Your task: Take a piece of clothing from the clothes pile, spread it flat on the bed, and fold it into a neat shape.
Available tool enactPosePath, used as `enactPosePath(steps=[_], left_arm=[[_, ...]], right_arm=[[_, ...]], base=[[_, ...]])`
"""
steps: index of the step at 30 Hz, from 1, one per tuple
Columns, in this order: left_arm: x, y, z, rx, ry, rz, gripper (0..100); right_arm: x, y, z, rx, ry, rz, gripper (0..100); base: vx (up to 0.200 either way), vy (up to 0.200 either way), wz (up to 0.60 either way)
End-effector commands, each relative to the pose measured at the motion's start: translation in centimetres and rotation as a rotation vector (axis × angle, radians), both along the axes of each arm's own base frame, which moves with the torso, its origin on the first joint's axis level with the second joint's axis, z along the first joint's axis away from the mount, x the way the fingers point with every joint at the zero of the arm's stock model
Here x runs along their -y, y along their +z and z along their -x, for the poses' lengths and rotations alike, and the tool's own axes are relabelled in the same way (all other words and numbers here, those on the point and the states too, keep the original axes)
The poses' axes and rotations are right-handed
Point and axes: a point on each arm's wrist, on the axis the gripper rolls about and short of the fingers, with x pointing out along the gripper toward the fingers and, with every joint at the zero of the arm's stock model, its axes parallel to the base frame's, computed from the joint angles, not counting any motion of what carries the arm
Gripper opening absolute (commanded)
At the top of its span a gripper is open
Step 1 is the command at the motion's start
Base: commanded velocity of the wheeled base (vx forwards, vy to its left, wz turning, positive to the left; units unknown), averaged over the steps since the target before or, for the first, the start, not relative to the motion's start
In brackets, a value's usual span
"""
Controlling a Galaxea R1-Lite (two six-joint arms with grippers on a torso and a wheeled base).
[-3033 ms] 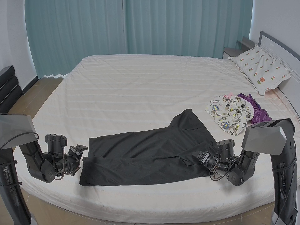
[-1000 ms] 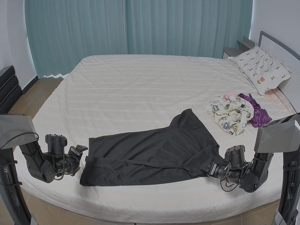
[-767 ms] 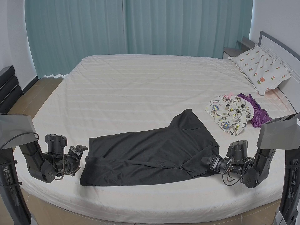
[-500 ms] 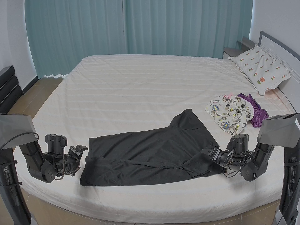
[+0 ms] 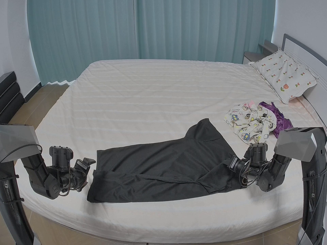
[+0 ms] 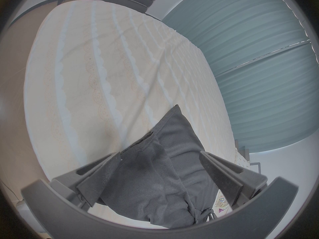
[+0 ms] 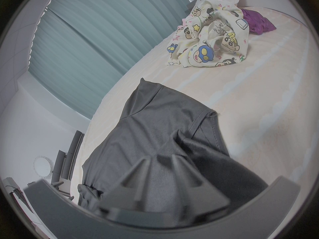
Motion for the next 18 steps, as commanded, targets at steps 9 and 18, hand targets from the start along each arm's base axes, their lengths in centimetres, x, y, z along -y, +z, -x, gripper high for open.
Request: enactPosePath(steps=[9, 18], left_arm=[[0.0, -0.1, 0.1, -0.003, 0.0, 0.0, 100], [0.0, -0.1, 0.1, -0.003, 0.001, -0.001, 100]], right_arm=[[2.3, 0.0, -1.6, 0.024, -0.093, -0.058, 0], [2.3, 0.8, -0.7, 0.022, -0.075, -0.07, 100]], base=[[0.0, 0.0, 0.0], [0.0, 0.0, 0.0]])
